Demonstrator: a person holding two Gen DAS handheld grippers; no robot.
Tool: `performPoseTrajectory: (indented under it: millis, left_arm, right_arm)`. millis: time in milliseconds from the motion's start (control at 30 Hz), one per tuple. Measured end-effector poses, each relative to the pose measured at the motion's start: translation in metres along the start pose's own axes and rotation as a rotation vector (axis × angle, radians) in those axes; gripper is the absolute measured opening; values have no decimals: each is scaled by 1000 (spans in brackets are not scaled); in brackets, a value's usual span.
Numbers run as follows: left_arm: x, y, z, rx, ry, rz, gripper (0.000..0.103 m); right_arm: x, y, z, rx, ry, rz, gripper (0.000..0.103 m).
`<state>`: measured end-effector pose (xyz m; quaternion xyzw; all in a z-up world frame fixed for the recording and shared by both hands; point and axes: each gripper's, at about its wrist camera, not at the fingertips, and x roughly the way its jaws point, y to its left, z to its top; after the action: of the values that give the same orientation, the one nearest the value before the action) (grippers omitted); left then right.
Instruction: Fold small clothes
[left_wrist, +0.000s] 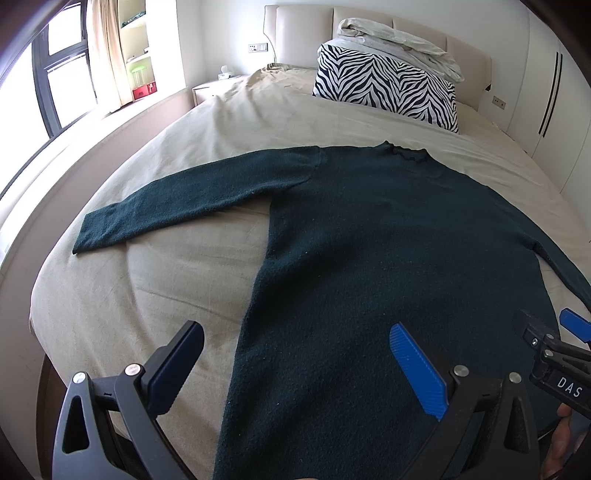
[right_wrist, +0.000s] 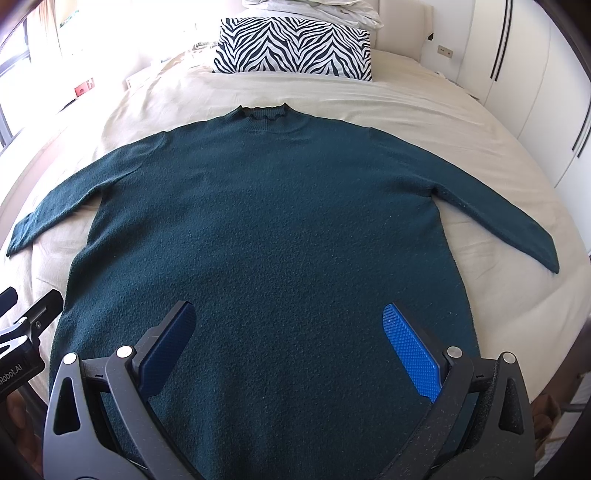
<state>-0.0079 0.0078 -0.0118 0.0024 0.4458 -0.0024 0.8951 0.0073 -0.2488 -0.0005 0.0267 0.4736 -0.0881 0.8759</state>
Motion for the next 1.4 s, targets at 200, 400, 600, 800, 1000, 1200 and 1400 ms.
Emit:
performPoseTrajectory:
  millis: [200,400,600,800,1000,1200,1400]
  left_arm:
    - [1,1,-1,-2,4,-2,103]
    - [2,3,0,-8,8,-2,103]
    - [1,8,1,-34,6,-38,103]
    - [3,36,-2,-111,-16,-160,103]
    - [9,101,9,-287,-83,-320,103]
    - [13,149,18,-403,-82,-330,103]
    - [38,237,10,-744,-164,-378,103]
  right_arm:
    - [1,1,1,-2,4,0,103]
    - [2,3,1,-7,8,-1,103]
    - [3,3,1,-6,10,3,103]
    - [5,1,5,8,7,86,103]
    - [-6,0,20,58,-79,187,103]
    - [-19,14,47,28,-151,211,103]
    - [-25,36,61,-33,-170,228,103]
